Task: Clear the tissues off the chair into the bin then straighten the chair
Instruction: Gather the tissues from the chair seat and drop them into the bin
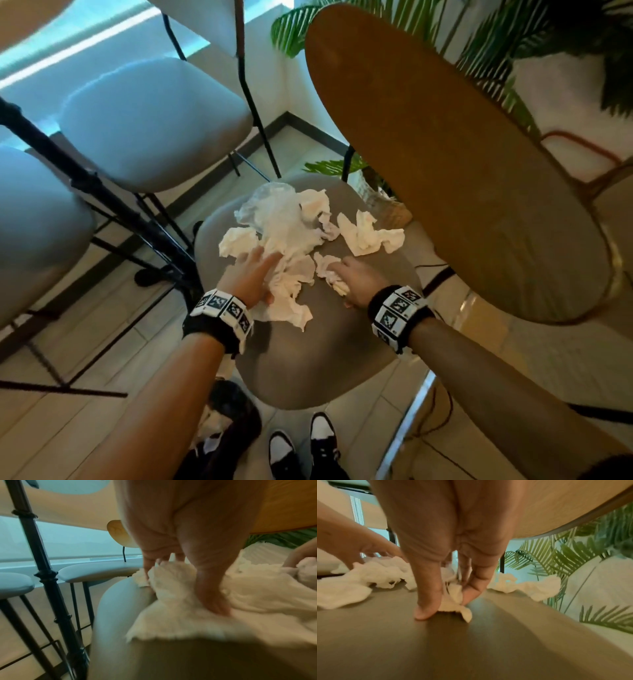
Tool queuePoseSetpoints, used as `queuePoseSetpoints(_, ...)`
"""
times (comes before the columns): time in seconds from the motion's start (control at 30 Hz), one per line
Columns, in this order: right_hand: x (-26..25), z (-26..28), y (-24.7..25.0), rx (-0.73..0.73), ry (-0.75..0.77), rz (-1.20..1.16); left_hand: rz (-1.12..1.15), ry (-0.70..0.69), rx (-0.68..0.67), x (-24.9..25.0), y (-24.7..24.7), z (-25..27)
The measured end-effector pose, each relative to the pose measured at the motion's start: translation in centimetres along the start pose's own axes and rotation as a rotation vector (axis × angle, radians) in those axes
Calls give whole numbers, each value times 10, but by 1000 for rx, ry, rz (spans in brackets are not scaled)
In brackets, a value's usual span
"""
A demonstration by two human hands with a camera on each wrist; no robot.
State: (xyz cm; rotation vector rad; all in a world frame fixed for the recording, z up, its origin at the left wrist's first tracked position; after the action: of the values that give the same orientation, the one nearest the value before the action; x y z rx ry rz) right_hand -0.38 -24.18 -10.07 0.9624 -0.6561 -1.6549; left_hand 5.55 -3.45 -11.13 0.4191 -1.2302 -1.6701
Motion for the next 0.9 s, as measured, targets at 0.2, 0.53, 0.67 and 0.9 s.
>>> queuePoseSetpoints(0.2,-19,14,-14,-2,13,-160,132,-102,132,0,-4,18)
queuePoseSetpoints(0.53,-53,24,-34,-28,76,-457,406,-159,190,36,-20,36)
queuePoseSetpoints(0.67,-52,29,-38,12,63,-499,446,-172,224,40,-25,42)
queuePoseSetpoints(0.9,-52,39,-30,97,94,-505,586,-168,301,49,-15,54)
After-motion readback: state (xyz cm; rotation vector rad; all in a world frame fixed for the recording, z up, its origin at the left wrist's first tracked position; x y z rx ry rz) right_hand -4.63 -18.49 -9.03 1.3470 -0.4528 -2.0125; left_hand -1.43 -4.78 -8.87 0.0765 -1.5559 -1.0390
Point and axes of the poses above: each hand's wrist, its own z-axis away from the middle knuckle, its own y-axis out of the back of the hand, x = y × z, the point moved 3 cm from there along -z, towards the middle knuckle, and after that the axes turned 6 degrees about -y, right-handed, at the moved point
